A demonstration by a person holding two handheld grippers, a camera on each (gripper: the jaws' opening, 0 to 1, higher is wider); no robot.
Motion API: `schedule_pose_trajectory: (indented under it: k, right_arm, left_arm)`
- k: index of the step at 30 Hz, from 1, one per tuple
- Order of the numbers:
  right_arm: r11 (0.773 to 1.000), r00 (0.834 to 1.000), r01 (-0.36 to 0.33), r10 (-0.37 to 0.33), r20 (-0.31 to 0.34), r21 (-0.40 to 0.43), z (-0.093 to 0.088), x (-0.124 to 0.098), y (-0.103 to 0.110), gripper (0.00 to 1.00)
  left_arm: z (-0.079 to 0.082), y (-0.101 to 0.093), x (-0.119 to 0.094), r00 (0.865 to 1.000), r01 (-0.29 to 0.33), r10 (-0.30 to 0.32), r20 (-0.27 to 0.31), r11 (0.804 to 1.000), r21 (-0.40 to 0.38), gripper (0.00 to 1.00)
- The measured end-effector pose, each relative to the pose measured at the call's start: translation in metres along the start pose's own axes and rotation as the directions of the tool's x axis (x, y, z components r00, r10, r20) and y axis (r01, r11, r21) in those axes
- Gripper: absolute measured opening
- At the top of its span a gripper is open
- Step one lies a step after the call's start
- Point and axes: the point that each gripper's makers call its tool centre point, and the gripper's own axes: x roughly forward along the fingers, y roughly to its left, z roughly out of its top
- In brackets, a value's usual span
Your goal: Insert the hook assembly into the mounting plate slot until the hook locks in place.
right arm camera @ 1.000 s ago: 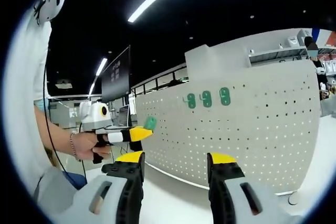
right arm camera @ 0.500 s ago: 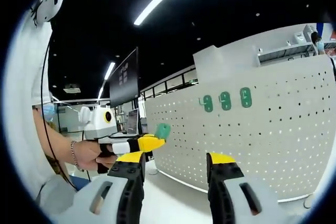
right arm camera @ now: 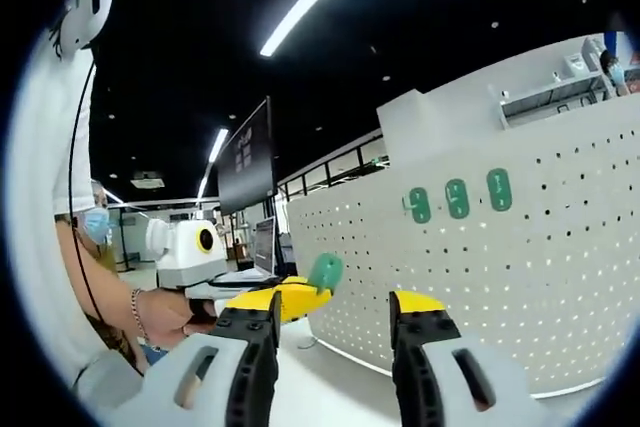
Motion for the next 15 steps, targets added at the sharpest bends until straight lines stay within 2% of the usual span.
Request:
schedule_pose_trajectory:
  k: [10,15]
  right_arm:
    - [0.999,0.999,-0.031,0.030,0.016,0.022,0.003,0.023,0.009,0.36]
    - [0.999,0.999,-0.035,0.034,0.016,0.029,0.002,0.027,0.011,0.31]
  left_arm:
    - [0.001,0.001,-0.001,1.000,-0.007,0.007,0.003,1.000,-0.003,0.03]
    - [0.002,0.002,-0.002,1.000,-0.012,0.012,0.005,1.000,-0.004,0.03]
